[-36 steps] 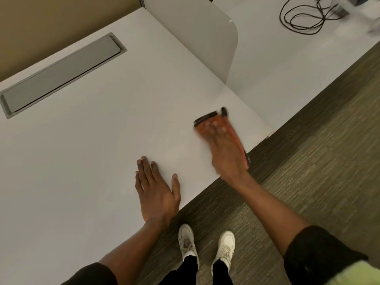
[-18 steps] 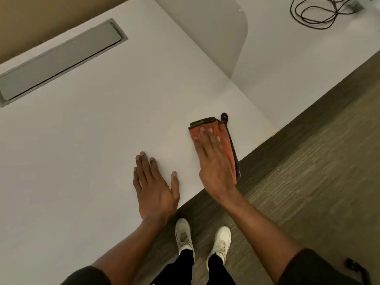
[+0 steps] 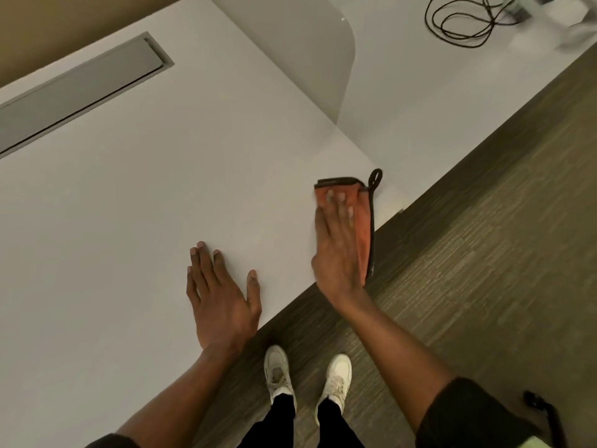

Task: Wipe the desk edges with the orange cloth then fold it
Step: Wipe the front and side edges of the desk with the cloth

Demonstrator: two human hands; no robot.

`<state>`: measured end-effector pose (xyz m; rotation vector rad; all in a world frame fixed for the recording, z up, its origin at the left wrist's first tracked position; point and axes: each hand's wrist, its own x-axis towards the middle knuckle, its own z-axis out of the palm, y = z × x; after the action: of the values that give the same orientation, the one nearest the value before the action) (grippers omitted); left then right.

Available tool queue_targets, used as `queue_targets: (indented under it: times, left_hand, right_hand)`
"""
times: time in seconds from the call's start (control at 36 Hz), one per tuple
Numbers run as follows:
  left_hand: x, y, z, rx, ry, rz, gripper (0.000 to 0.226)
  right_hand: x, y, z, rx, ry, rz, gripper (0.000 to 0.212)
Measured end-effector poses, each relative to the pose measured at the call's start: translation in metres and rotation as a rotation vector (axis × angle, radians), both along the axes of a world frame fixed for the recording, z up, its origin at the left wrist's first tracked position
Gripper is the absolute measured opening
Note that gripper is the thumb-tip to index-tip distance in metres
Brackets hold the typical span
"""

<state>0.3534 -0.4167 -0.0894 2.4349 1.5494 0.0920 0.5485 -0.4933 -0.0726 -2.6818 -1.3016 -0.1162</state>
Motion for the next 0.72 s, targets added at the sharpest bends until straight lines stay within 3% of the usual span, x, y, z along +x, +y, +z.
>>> queue_targets:
  times: [0.08,0.22,0.33,0.47,0.58,0.64,0.72]
  left_hand:
    - [0.0,0.0,0.001,-0.003,0.007,-0.004,0.086]
    - [-0.002,0.0,-0.001,0.015,0.003,-0.004,0.085]
    - [-0.003,0.001,-0.004,0.022,-0.004,-0.001,0.085]
    - [-0.001,0.001,-0.007,0.029,-0.01,-0.004,0.085]
    - [-0.001,0.0,-0.008,0.036,0.001,-0.003,0.085]
    - [-0.001,0.0,-0.008,0.038,-0.006,-0.005,0.085]
    - [0.0,0.0,-0.007,0.032,-0.002,-0.006,0.086]
  right_hand:
    - [-0.009,-0.019,-0.004,0.0,0.046,0.077,0.08]
    - [0.084,-0.005,0.004,-0.168,-0.152,-0.088,0.083]
    - [0.126,0.011,0.004,-0.182,-0.032,-0.181,0.082]
    - [0.062,0.003,0.004,-0.088,-0.116,-0.128,0.085]
    - [-0.007,-0.02,-0.005,0.065,0.053,0.029,0.079]
    - [-0.003,-0.026,-0.005,0.063,0.082,0.042,0.079]
    - [0.044,-0.022,0.001,0.019,-0.025,-0.057,0.08]
